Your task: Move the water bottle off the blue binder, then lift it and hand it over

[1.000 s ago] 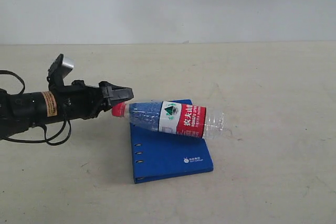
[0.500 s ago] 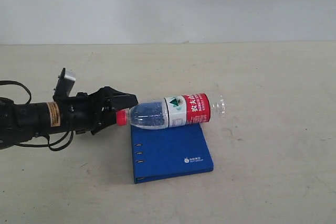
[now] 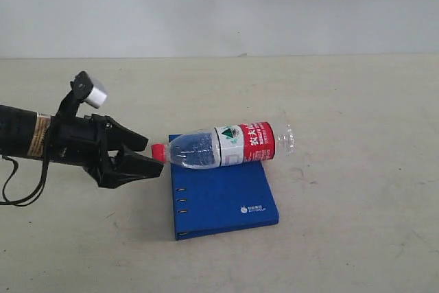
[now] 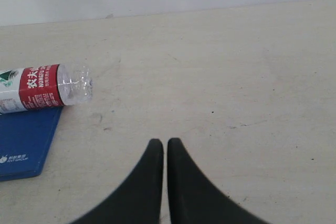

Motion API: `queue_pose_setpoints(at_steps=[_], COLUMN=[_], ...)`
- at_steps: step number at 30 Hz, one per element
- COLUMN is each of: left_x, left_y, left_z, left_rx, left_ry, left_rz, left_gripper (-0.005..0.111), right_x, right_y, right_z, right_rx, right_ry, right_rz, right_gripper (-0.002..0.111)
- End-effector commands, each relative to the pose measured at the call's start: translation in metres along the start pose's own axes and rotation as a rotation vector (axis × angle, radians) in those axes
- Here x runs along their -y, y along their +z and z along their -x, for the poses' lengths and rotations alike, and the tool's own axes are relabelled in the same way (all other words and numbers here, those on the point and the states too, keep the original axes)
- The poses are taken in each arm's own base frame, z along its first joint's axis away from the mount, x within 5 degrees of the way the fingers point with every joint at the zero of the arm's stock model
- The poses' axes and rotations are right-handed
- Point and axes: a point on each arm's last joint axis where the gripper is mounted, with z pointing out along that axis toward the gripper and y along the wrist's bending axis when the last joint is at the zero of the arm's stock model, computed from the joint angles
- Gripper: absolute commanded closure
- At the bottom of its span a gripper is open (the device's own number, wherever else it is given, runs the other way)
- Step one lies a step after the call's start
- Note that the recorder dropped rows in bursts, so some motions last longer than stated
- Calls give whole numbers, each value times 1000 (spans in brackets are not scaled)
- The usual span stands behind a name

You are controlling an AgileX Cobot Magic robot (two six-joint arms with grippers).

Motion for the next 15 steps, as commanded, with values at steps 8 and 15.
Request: queue_pose_setpoints(at_steps=[8, 15], left_x=[4, 2], left_y=[9, 13], left_z=[10, 6], left_rx=[-14, -14], left_ry=[126, 117], left_rz=[69, 69], left_gripper=[36, 36], right_x=[0, 0], right_y=[0, 0], right_z=[1, 1], right_rx=[13, 13], right_ry=[-8, -8], right_rz=[-1, -1], right_gripper=[108, 108])
